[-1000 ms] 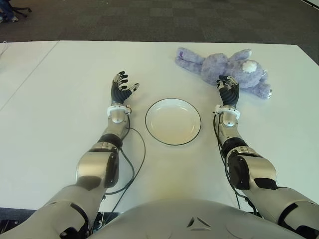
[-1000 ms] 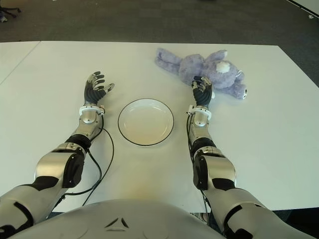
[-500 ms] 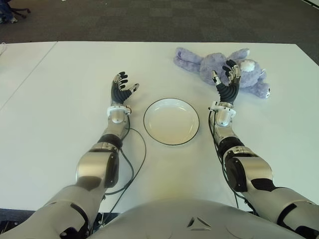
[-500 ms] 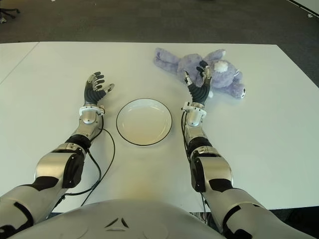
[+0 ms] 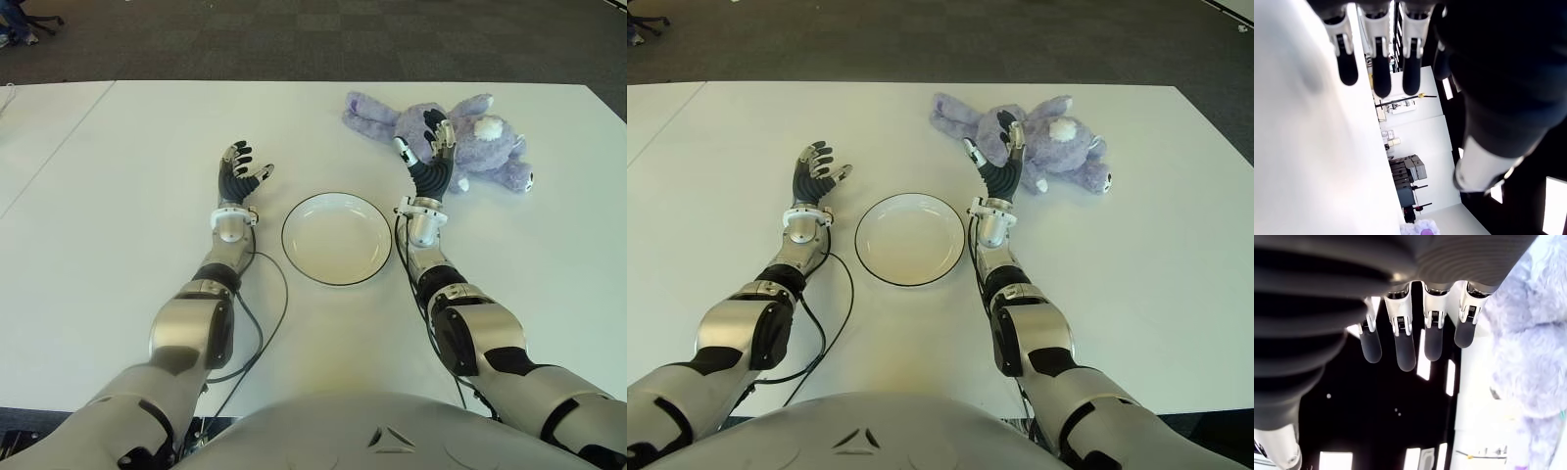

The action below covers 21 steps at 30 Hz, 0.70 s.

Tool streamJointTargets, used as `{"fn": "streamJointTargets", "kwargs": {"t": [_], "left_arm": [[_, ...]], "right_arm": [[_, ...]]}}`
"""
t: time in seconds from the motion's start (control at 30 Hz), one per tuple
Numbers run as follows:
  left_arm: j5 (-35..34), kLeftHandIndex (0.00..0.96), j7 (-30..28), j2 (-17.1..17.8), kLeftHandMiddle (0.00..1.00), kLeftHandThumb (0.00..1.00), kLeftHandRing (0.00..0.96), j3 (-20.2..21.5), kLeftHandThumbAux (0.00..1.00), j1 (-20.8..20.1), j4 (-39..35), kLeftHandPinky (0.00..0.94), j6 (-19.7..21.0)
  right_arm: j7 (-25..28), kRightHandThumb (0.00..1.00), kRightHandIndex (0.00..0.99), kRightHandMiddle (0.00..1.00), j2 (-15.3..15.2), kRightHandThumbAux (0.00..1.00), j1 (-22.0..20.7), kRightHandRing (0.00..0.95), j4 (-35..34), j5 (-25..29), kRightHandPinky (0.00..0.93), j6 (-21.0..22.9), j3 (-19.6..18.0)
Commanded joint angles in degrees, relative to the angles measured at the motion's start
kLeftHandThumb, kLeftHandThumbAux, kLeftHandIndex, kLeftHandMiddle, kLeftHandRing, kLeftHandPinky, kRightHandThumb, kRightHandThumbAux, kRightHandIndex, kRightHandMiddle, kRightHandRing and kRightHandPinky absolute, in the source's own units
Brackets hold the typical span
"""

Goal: Put the doll into the plate.

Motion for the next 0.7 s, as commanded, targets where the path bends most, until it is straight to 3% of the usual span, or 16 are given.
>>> {"fn": "streamJointTargets", "kwargs": {"t": [0.03, 0.4, 0.7], "left_arm": [[0.5, 0.194, -0.4, -3.4, 0.252, 0.124, 0.262, -0.8, 0.821, 11.5, 7.2, 0.267, 6.5], [0.2, 0.201, -0.9, -3.4, 0.253, 0.130, 0.258, -0.6, 0.827, 11.4, 7.2, 0.255, 6.5], [-0.2, 0.202, -1.6, -3.5, 0.254, 0.120, 0.260, -0.2, 0.827, 11.2, 7.2, 0.256, 6.9]], "right_arm": [[2.0, 0.138, 0.182, 0.231, 0.9, 0.662, 1.6, 0.222, 2.0, -0.4, 0.227, -1.6, 1.0], [9.3, 0.136, 0.171, 0.233, -2.3, 0.655, -3.6, 0.224, 2.2, 4.1, 0.220, 1.4, -1.5], [12.4, 0.156, 0.149, 0.197, -7.5, 0.666, -8.2, 0.175, 4.2, 4.3, 0.142, 8.4, -2.4]]}}
